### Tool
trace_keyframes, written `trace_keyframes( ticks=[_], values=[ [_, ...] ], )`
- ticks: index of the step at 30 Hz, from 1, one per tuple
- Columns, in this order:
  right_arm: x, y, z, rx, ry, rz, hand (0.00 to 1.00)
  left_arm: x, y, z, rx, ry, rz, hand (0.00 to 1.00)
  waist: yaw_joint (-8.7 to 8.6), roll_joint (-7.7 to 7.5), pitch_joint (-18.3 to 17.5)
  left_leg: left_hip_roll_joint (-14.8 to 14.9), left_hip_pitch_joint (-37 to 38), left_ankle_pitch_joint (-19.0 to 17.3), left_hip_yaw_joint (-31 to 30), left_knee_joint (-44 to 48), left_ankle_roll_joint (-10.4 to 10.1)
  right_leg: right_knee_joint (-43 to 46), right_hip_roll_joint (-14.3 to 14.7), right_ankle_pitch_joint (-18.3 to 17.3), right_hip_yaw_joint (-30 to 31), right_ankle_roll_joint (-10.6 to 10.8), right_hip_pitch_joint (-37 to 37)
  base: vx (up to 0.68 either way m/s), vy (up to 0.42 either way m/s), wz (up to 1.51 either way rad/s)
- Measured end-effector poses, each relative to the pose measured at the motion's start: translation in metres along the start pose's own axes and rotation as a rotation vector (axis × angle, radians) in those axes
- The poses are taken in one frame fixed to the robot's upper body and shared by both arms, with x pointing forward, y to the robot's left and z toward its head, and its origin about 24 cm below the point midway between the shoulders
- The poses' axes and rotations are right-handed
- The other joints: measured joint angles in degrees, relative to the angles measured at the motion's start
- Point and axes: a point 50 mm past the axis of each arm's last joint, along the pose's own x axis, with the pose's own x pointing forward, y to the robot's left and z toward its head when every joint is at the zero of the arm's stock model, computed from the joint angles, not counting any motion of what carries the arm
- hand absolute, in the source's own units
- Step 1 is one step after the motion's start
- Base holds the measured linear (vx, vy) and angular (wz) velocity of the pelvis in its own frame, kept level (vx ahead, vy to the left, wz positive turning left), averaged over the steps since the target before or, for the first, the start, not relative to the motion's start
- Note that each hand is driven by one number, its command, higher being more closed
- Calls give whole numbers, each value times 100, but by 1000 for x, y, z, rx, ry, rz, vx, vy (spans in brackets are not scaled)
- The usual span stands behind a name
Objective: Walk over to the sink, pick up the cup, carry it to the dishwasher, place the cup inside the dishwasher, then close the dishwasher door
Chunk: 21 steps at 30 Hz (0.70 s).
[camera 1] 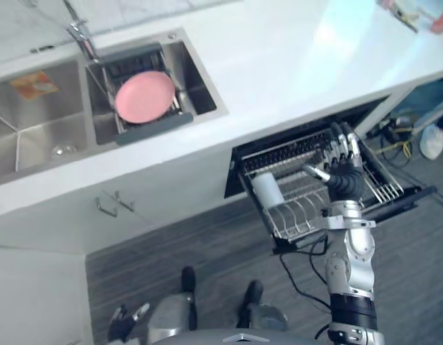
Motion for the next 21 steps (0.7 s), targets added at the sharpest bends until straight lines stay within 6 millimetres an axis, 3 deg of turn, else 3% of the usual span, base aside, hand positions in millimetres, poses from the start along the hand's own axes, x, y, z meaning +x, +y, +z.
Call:
trace_keyframes(
  ticks=[3,4,9,13,14,15,16,17,18,19,20,21],
  values=[
    [-1,-8,6,-23,-18,-38,0,-6,14,-16,-30,53,78,0,14,28,-73,450,1,-315,1196,587,104,74,-88,-141,-606,127,564,73,55,90],
    [0,-12,9,-32,-30,-59,0,-8,16,-19,-42,65,91,0,44,92,-123,479,34,-281,1376,621,126,128,-163,-184,-723,191,647,74,102,82],
    [4,-12,31,21,-140,-61,0,-15,22,-32,-30,104,137,0,90,34,-140,3,175,-366,1196,586,270,246,-582,-211,-846,491,852,39,154,33],
    [2,-17,40,75,-200,-117,0,-12,10,-30,17,116,91,0,-1,-47,-308,-145,37,-942,1383,1164,376,636,-1004,-434,-816,817,853,12,153,3],
    [-2,-18,39,74,-194,-144,0,-10,5,-27,53,108,67,0,0,-126,-354,-183,34,-1169,1592,1283,447,1139,-1282,-612,-724,739,686,48,199,-7],
    [-4,-19,38,72,-183,-152,0,-8,2,-25,64,101,57,0,1,-149,-371,-231,77,-1206,1660,1244,460,1557,-1444,-725,-616,474,524,48,220,-18],
    [-8,-18,36,67,-168,-153,0,-7,1,-22,92,92,49,0,-8,-134,-377,-282,103,-1236,1675,1184,529,2886,-1748,-892,-140,-788,-222,40,225,-5],
    [-11,-16,31,87,-151,-165,0,-4,4,-16,129,72,47,0,-90,-131,-381,-364,205,-1186,1558,1011,479,3859,-1696,-1050,672,-801,-863,41,211,7],
    [-13,-15,30,95,-146,-176,0,-2,7,-11,143,62,51,0,-121,-193,-363,-400,312,-1160,1513,867,453,4014,-1562,-1184,931,-569,-982,86,152,41],
    [-16,-14,31,98,-146,-190,0,1,12,-3,169,41,57,0,-189,-308,-390,-441,474,-1044,1379,598,526,3913,-1161,-1432,1172,-177,-1036,146,82,58],
    [-16,-13,37,93,-169,-190,0,4,15,5,192,20,56,0,-226,-401,-449,-498,575,-919,1270,346,617,3507,-752,-1657,1291,19,-1091,177,58,58],
    [-16,-11,42,89,-184,-184,0,5,17,10,199,5,58,0,-218,-495,-502,-540,645,-841,1251,212,648,3279,-562,-1720,1298,41,-1098,245,32,50]
  ],
)
